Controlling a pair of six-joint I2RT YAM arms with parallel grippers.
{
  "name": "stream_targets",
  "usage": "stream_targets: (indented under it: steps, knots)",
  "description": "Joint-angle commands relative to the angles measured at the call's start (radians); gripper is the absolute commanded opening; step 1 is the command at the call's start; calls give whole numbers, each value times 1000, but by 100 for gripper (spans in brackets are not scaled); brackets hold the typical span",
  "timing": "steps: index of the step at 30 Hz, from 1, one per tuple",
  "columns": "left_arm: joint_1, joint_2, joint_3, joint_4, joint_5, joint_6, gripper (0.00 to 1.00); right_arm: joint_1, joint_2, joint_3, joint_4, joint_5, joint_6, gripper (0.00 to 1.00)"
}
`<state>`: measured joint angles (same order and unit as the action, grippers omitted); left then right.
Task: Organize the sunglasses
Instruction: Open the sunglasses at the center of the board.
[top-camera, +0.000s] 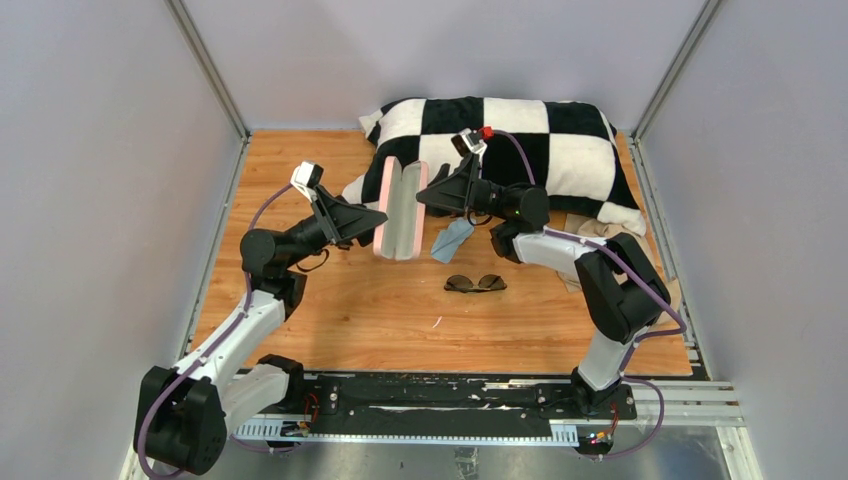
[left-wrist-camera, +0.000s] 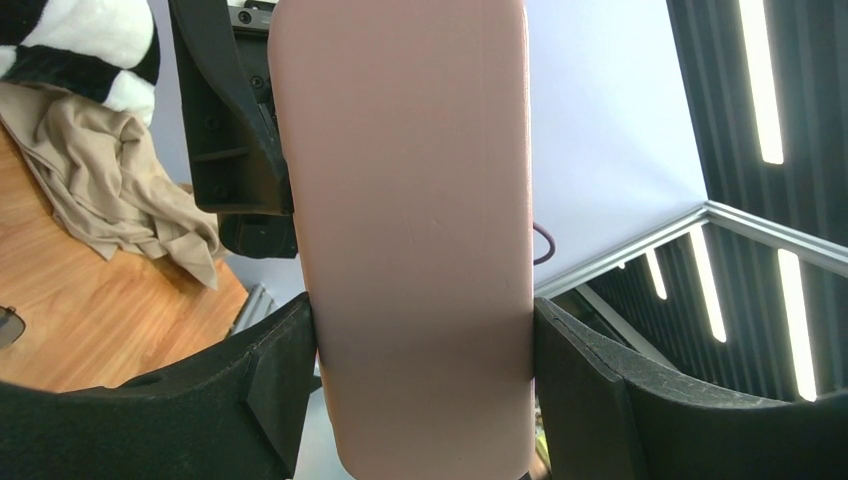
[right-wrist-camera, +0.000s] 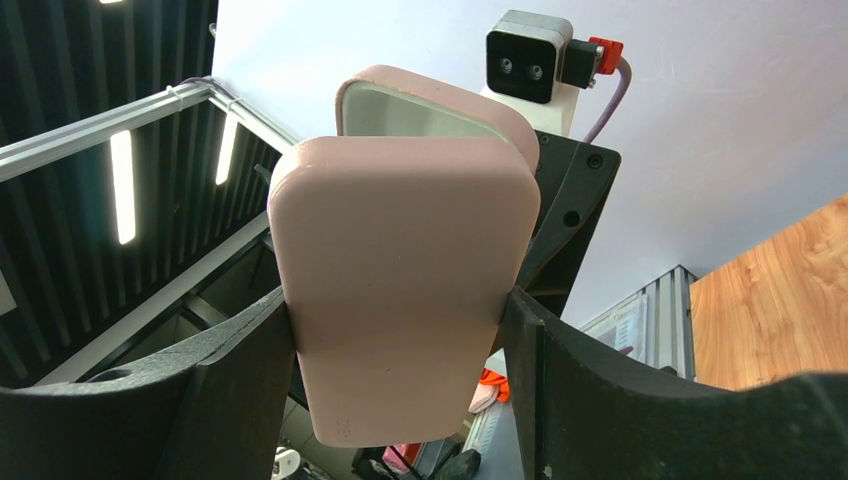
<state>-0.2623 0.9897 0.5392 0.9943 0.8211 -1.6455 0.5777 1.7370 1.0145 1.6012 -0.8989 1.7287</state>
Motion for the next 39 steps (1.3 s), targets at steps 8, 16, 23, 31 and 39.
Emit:
stream_targets:
  steps: [8,16,23,31,39]
  knots:
    - [16,-48,16,265,-59,-69,0,-2,28,-66,-6,-127,-69,74]
    - [27,-59,15,253,-68,-71,0,-5,42,-84,-7,-139,-83,75]
    - [37,-77,16,234,-68,-67,0,-20,55,-99,-6,-153,-98,78]
    - [38,-80,25,208,-58,-53,0,-26,76,-89,-6,-143,-93,76]
    - [38,-96,23,89,-23,24,0,-26,66,-57,-6,-147,-90,69]
